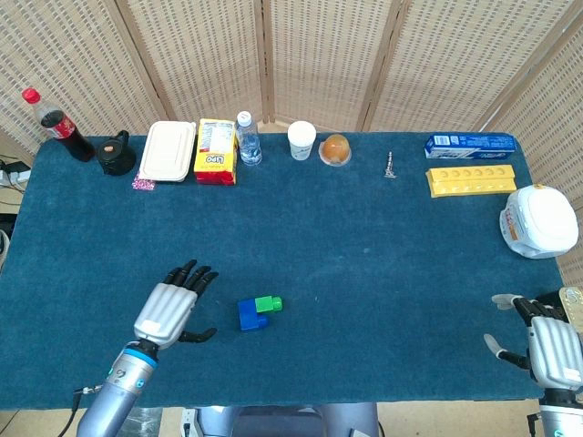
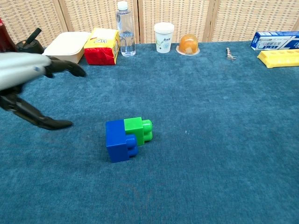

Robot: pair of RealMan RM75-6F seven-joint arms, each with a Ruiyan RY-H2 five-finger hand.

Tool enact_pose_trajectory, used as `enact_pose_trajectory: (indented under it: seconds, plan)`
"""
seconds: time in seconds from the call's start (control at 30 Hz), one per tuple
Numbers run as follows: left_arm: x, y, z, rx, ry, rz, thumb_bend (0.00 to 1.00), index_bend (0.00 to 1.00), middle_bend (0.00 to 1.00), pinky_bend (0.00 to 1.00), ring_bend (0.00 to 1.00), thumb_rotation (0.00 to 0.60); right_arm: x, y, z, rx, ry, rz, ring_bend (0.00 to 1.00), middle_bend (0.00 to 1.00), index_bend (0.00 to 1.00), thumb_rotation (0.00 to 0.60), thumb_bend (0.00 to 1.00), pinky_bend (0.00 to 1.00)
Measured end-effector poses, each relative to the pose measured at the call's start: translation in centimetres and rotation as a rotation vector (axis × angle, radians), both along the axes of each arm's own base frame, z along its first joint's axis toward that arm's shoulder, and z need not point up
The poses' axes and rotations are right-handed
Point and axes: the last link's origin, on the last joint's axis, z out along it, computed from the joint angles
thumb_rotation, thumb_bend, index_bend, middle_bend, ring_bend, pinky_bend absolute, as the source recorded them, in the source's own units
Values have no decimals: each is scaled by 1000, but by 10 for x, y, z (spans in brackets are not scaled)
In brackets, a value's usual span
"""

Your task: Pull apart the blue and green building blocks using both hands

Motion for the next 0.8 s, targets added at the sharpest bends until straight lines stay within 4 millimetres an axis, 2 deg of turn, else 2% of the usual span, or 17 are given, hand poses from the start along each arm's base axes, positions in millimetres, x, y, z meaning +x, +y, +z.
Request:
enact_pose_trajectory:
  seconds: [0.27, 0.8]
  plan:
    - [16, 9, -34, -62, 5, 11, 227, 157, 162, 192, 58, 405, -4, 4, 4, -7, -5, -16, 377, 414, 344, 600, 256, 335]
    - [6, 14, -68, -113, 13, 96, 227, 157, 163, 238, 111, 413, -10, 13, 7, -20, -13, -26, 377, 414, 344, 600, 256, 335]
